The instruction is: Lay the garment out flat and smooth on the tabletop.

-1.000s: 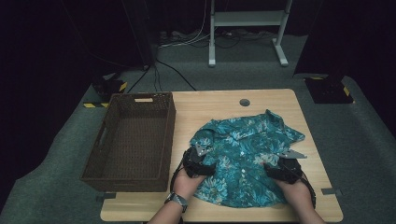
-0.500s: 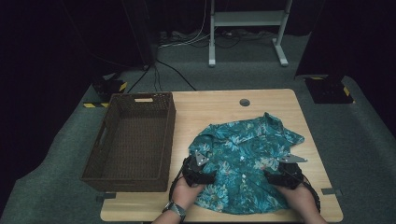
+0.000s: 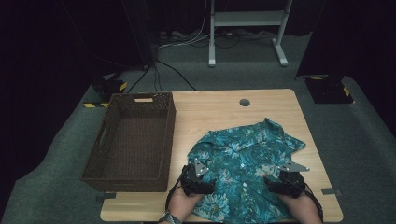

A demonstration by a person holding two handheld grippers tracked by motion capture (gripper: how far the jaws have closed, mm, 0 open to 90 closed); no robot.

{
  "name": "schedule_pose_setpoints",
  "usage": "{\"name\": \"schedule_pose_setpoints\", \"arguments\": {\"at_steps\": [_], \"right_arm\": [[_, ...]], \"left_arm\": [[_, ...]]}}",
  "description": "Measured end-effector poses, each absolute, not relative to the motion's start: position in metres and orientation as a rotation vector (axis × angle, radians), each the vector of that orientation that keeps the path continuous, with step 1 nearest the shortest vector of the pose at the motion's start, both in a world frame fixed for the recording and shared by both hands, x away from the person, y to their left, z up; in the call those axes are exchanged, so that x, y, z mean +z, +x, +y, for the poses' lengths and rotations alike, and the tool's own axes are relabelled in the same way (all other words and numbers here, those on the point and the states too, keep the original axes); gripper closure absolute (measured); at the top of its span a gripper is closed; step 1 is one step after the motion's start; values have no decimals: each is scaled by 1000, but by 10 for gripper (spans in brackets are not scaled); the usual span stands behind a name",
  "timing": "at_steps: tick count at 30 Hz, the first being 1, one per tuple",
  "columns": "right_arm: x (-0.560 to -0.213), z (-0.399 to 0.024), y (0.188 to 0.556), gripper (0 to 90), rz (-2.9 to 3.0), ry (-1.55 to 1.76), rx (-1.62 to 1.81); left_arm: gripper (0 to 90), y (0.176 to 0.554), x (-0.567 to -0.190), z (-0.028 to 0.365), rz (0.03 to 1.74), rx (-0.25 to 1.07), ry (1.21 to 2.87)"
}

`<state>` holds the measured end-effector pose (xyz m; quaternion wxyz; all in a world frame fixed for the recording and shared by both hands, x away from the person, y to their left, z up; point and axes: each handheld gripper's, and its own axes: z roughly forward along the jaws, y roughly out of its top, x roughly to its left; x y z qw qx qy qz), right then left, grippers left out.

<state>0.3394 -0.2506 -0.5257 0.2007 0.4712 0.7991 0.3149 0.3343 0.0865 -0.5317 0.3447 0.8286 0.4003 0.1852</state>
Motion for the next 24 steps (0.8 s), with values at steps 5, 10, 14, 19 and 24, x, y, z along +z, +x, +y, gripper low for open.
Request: {"name": "schedule_pose_setpoints", "arguments": {"at_steps": [5,10,14,19,24], "right_arm": [[-516,-232,357,241,2186,1309,950],[-512,-208,379,253,2170,1281,979],[-512,-193,397,260,2164,1277,999],[-515,-183,419,271,2159,1291,1000],[-519,-176,435,278,2162,1309,998]], "left_arm": [[147,336,-537,90,1071,470,2162],[133,335,-538,94,1065,496,2149],[90,337,-541,96,1090,461,2128],[36,336,-542,93,1079,460,2138],[23,336,-543,92,1082,456,2139]]}}
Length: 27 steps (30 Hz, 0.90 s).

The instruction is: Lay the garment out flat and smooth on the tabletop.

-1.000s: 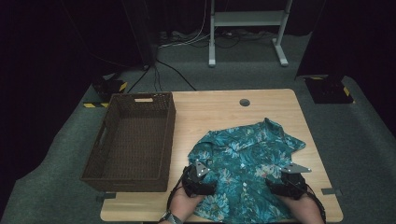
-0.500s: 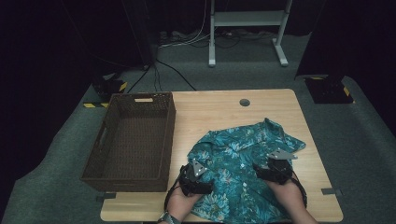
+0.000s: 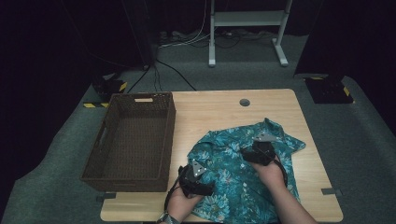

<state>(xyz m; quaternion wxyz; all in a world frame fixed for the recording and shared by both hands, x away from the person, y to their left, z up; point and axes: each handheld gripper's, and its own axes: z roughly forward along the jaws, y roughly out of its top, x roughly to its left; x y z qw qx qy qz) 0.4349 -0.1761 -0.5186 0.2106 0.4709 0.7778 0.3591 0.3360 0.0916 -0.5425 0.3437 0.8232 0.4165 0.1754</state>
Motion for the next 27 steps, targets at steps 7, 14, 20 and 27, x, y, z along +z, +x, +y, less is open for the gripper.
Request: {"name": "schedule_pose_setpoints", "arguments": {"at_steps": [7,14,20,27], "right_arm": [[-528,-161,452,291,2197,1310,994],[-534,-157,459,458,2208,1312,996],[-533,-156,458,645,2213,1293,983],[-533,-151,456,781,2221,1280,982]], "left_arm": [[19,337,-543,91,1080,457,2139],[17,337,-543,91,1079,454,2139],[12,337,-543,91,1079,455,2142],[10,337,-543,91,1078,456,2145]]}}
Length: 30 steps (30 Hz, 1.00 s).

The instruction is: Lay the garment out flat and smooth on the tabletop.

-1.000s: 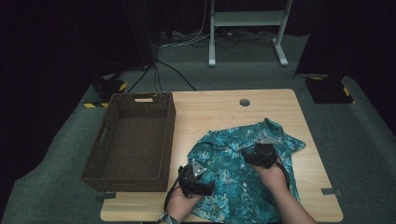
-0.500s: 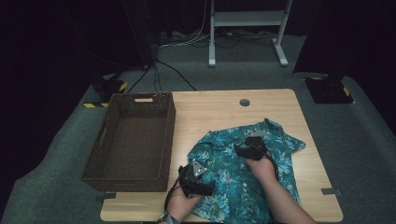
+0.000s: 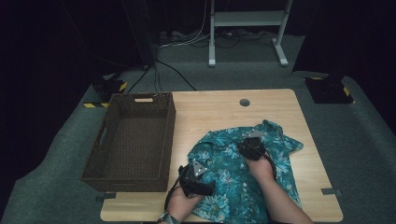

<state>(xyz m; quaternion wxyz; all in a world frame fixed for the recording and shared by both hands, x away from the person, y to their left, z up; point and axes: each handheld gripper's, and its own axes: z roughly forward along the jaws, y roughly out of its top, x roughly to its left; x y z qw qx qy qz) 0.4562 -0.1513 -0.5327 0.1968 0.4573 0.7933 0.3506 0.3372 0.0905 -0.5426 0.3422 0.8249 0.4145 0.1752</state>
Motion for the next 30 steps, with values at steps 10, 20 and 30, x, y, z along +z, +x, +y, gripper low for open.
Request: {"name": "schedule_pose_setpoints", "arguments": {"at_steps": [10,20,30], "right_arm": [[-520,-150,456,834,2184,1252,990],[-500,-150,466,846,2120,1247,1047],[-482,-148,491,847,2056,1246,1088]], "left_arm": [[6,338,-543,91,1073,449,2148],[4,338,-543,91,1075,446,2148],[4,338,-543,91,1072,447,2148]]}}
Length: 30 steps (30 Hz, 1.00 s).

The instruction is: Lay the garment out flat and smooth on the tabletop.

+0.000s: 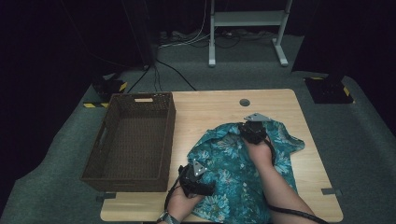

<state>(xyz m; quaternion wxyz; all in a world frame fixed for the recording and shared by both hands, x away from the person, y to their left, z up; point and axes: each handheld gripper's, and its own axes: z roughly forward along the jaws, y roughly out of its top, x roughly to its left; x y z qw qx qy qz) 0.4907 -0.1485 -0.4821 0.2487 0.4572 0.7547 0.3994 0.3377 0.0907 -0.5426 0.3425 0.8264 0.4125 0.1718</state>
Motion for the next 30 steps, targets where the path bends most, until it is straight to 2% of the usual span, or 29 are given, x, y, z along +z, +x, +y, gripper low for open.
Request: {"name": "schedule_pose_setpoints", "arguments": {"at_steps": [17,30], "right_arm": [[-478,-135,550,850,2001,1273,1087],[-476,-116,566,851,2026,1257,1069]], "left_arm": [[4,338,-543,90,1061,443,2152],[5,337,-543,90,1063,441,2148]]}}
